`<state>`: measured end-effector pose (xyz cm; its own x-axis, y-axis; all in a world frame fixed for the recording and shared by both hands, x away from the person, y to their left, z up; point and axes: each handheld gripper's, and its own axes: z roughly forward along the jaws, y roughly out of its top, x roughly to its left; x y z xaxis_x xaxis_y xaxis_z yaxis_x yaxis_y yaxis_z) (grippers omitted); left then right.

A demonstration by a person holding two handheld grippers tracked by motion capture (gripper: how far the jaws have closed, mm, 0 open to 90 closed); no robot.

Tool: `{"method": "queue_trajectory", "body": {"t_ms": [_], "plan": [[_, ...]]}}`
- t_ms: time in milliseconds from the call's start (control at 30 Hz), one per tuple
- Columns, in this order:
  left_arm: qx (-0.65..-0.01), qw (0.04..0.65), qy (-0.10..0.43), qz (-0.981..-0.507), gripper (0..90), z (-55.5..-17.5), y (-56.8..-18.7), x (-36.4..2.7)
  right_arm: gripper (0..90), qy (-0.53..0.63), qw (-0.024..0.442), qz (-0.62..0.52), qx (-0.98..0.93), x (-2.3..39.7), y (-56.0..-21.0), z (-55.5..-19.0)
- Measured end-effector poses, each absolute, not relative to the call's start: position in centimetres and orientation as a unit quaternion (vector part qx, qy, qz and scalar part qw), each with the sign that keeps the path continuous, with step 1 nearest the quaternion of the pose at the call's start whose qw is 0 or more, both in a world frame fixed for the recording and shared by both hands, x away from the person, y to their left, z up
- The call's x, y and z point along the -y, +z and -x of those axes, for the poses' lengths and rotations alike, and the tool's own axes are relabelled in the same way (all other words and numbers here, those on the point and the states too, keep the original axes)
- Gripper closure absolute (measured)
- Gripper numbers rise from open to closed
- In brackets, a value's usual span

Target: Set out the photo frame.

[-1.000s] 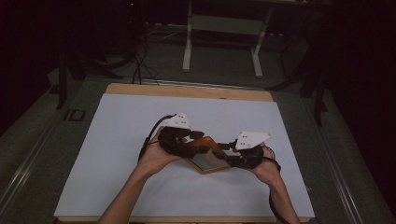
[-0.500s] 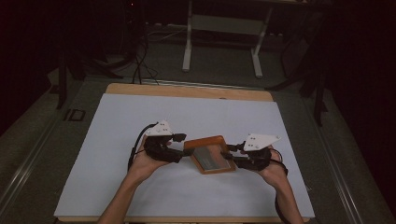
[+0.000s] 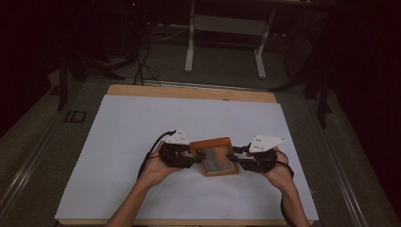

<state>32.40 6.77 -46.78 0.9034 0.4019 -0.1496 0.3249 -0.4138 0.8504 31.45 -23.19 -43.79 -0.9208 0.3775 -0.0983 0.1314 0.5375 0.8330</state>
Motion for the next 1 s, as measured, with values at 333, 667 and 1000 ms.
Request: {"method": "queue_trajectory", "body": {"t_ms": [333, 667, 1000], "plan": [[-0.212, 0.503, 0.033, -0.837, 63.2, -32.3, -46.6, -6.5, 66.0, 0.46, 0.131, -0.154, -0.865, 23.7, -44.1, -31.4], [-0.218, 0.508, 0.04, -0.833, 62.5, -32.2, -46.2, -6.4, 66.2, 0.471, 0.12, -0.164, -0.859, 24.1, -44.6, -31.5], [-0.241, 0.54, 0.043, -0.805, 61.9, -31.5, -45.3, -7.9, 66.2, 0.504, 0.104, -0.172, -0.84, 23.5, -44.4, -31.5]]}}
